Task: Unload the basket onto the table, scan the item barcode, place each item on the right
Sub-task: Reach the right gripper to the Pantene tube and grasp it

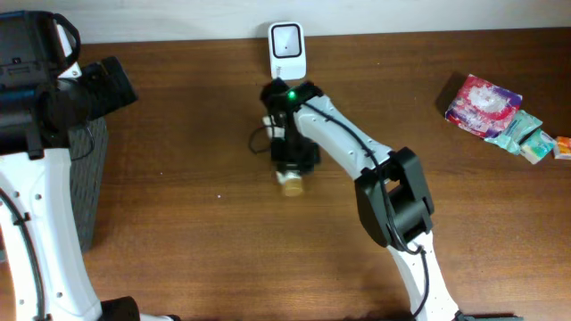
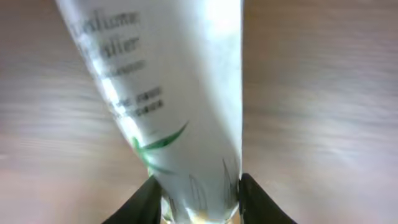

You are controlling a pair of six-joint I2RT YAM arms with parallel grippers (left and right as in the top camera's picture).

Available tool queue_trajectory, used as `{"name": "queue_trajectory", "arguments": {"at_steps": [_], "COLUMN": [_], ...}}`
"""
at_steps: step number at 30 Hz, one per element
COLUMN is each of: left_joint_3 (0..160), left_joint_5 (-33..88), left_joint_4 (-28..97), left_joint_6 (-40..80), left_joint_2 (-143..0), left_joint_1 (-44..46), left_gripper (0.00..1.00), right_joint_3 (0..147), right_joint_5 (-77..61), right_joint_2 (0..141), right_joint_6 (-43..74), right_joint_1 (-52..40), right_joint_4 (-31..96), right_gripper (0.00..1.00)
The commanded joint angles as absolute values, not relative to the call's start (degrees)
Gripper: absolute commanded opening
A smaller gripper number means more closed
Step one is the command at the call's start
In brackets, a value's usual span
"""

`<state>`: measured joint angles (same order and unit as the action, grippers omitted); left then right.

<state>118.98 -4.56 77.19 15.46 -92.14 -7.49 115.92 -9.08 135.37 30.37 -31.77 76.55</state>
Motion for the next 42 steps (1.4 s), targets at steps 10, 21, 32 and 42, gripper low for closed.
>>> {"name": "queue_trajectory", "arguments": {"at_steps": [10, 21, 32, 42], "left_joint_3": [119.20, 119.20, 119.20, 119.20], "left_joint_5": [-4.80, -4.80, -4.80, -4.80], "left_joint_4": [77.25, 77.25, 77.25, 77.25], "left_joint_6": [15.81, 15.81, 15.81, 15.81], "left_joint_2": [-91.74, -91.74, -91.74, -91.74], "left_joint_1": [-7.68, -7.68, -7.68, -7.68], "left_gripper": [0.99, 0.99, 0.99, 0.99], "right_joint_3": [131.41, 121.01, 125.86, 121.40], "right_joint_5": [9.93, 19.62, 34.68, -30.09], "right_joint_2": [135.44, 140.97, 140.81, 140.94], "right_joint_6": [18.37, 15.84, 17.43, -1.28], "right_joint_1": [-37.06, -37.30, -30.92, -4.91], "right_joint_4": [80.25, 72.27, 82.43, 80.09], "right_gripper": [0.45, 0.37, 0.39, 0.91]}}
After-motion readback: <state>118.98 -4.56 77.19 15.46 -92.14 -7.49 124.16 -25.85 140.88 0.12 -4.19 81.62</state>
